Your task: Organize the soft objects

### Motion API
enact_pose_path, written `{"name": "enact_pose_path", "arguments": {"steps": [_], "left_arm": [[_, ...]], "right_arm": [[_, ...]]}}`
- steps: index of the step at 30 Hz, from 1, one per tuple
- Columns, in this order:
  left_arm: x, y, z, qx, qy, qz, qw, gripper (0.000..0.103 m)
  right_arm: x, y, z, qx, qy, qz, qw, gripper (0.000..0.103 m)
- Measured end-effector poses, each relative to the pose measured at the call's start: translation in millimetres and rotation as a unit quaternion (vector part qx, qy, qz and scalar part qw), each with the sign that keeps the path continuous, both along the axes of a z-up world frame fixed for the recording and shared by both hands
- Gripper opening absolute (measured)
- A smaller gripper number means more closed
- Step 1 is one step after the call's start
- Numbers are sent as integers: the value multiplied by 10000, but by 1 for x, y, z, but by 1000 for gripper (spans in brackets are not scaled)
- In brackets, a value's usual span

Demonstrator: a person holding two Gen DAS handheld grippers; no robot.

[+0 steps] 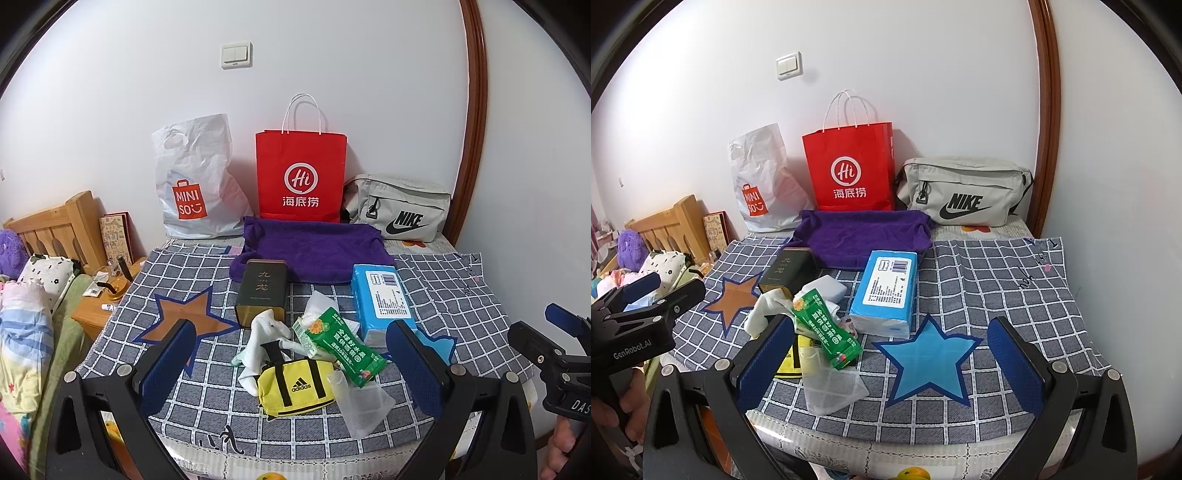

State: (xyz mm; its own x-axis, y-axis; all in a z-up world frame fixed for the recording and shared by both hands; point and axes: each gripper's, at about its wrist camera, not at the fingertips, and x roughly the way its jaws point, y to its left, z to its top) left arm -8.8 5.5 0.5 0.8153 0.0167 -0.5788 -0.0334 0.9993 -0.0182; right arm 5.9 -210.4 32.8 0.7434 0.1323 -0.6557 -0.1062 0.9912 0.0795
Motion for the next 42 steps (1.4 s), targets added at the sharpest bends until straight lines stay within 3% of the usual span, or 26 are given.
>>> {"name": "enact_pose_path", "arguments": {"steps": [17,28,35,39,42], "left_arm": [[4,-2,0,68,11,26,10000,103],[36,18,-33,70,433,276,9987,103],[57,47,-66,97,793,679,9945,103],[67,56,-82,68,962,759,9924,103],[76,64,-96,71,1099,814,9906,103]], "right_arm": [[2,0,-4,24,-17,65,10000,103],[28,3,-43,37,313,206,9993,102],[53,30,-85,-182,526,686,9961,86],[69,53,-110,-301,734,1170,9900,67],[78,68,-124,-488,743,1415,9859,67]]}}
